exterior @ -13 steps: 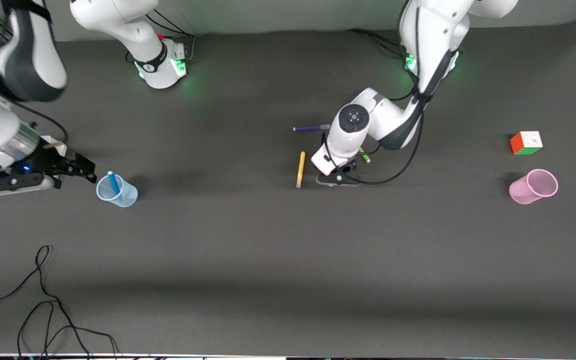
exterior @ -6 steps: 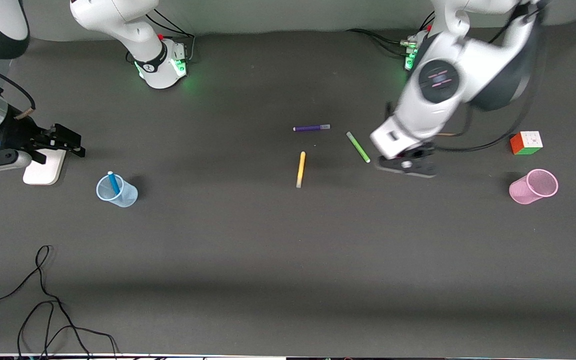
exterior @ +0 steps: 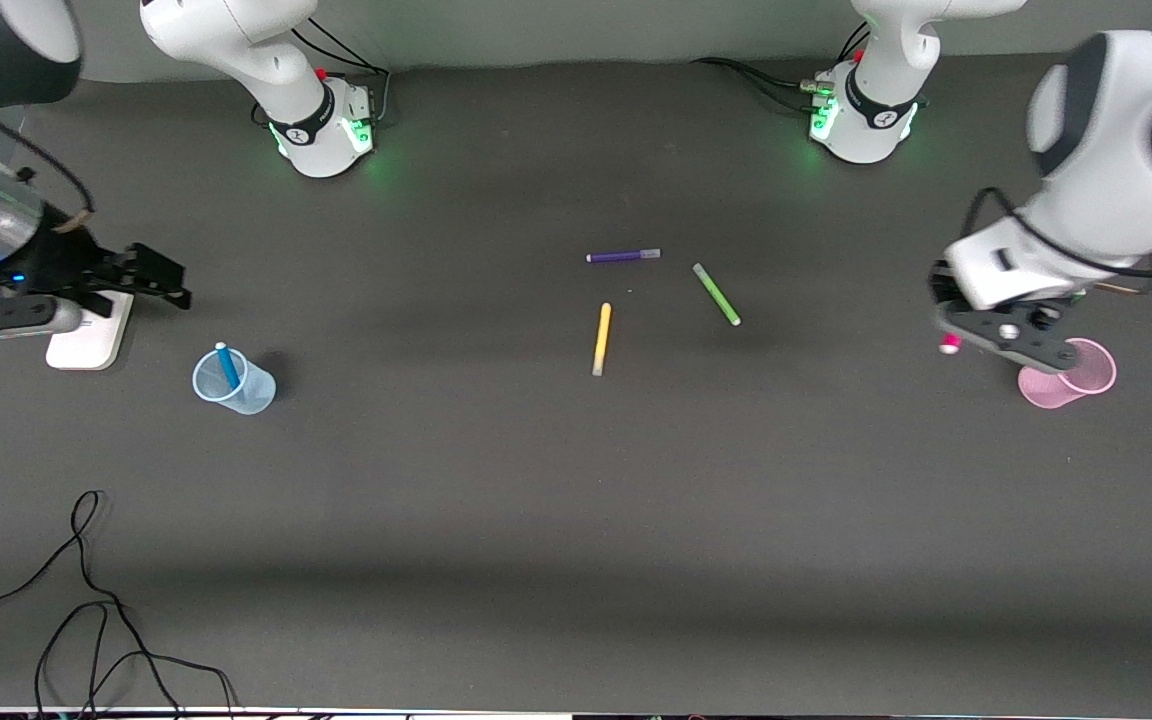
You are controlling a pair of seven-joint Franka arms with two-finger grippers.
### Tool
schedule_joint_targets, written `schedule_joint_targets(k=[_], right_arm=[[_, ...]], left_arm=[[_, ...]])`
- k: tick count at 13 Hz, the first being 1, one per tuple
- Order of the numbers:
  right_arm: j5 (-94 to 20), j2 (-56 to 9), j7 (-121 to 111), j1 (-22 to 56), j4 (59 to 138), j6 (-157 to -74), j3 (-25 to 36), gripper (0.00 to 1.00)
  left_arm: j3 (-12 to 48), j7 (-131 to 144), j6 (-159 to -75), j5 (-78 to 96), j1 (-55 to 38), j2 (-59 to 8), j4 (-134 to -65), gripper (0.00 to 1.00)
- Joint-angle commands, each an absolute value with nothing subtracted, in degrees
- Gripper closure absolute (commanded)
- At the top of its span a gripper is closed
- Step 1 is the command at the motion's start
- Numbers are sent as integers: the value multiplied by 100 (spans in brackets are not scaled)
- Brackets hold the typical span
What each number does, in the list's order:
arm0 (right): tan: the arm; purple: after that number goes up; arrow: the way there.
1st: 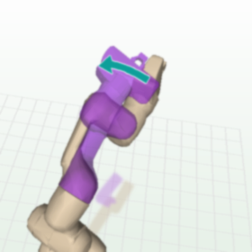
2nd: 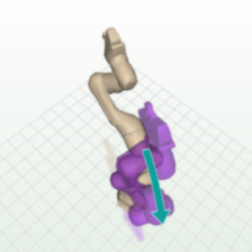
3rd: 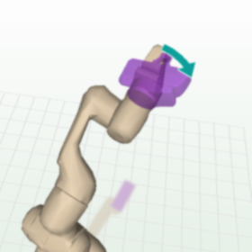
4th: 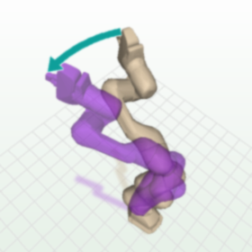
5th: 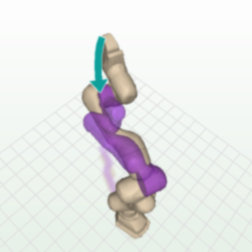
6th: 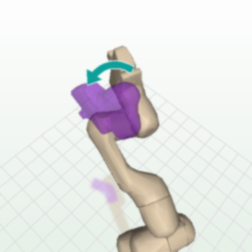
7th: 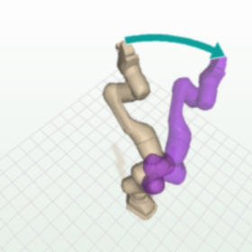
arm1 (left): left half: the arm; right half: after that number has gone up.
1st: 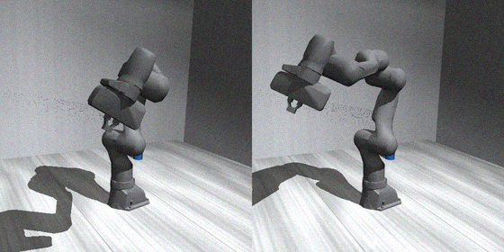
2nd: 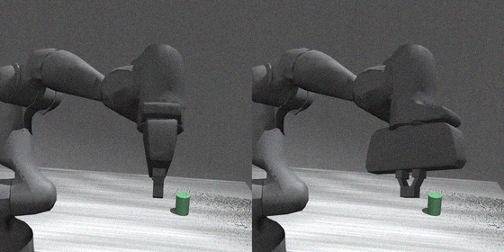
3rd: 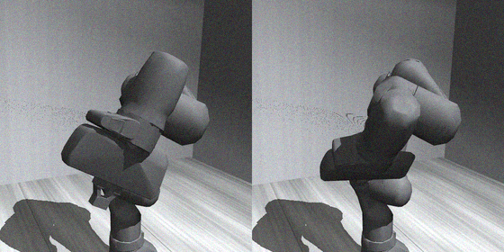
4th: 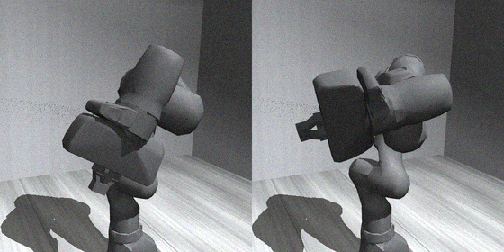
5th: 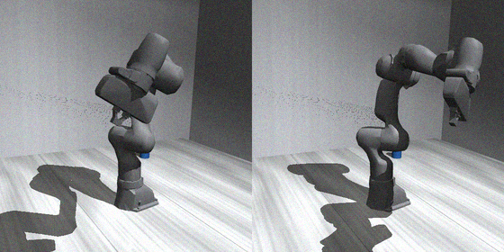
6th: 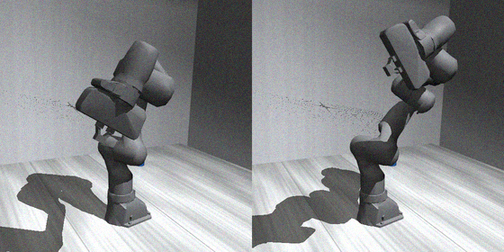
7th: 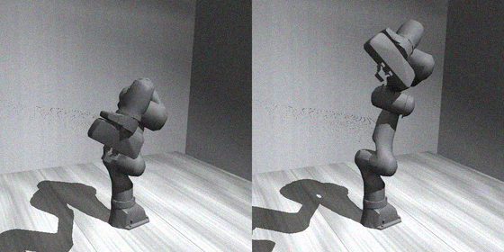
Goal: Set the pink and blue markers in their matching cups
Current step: 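Carry the pink marker with the left gripper over the pink cup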
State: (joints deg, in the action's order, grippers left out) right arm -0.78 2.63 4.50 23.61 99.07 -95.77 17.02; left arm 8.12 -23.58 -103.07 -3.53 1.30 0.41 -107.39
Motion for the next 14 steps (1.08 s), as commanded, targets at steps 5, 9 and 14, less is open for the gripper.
schedule_joint_targets(k=[5, 9, 14], right_arm=[[307, 351, 773, 2347, 10124, -9527, 1476, 0], [273, 290, 598, 2347, 10204, -9729, 1652, 0], [229, 290, 598, 2364, 10301, -9861, 1644, 0]], left_arm=[[888, -6110, -10923, 832, 1931, 132, -11301, 100], [870, -9582, -11522, 2467, 3205, -551, -11628, 100], [879, -11913, -11566, 3469, 4015, -1308, -11593, 100]])
